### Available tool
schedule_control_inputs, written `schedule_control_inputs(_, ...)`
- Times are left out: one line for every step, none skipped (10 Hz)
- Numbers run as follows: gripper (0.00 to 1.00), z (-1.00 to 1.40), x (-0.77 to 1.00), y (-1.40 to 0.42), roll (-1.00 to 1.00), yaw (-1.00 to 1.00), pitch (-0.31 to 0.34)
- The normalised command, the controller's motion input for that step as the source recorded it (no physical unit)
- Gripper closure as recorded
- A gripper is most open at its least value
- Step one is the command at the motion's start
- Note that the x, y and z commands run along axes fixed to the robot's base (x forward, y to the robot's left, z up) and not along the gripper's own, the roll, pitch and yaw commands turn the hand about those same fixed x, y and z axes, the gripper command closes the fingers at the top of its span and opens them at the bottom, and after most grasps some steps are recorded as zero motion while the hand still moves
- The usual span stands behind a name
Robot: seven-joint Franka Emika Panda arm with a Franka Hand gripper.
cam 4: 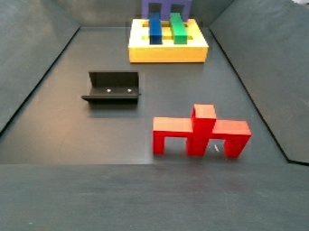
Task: Pick up the purple object. Move up. Place the purple object on the fixture. Regrasp the purple object. Move to above the board. Insert the purple object.
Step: Insert the purple object.
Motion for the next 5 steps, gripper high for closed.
schedule_control_inputs(1.0,-0.19,-0.06,0.04,0.0,0.0,-0.08)
schedule_control_inputs(1.0,-0.17,0.0,0.01,0.01,-0.04,-0.05)
schedule_control_inputs(1.0,-0.16,0.0,0.0,0.07,0.0,-0.024)
schedule_control_inputs(1.0,-0.19,0.02,0.0,0.07,0.0,-0.013)
schedule_control_inputs(1.0,-0.23,0.02,-0.01,0.06,0.0,-0.021)
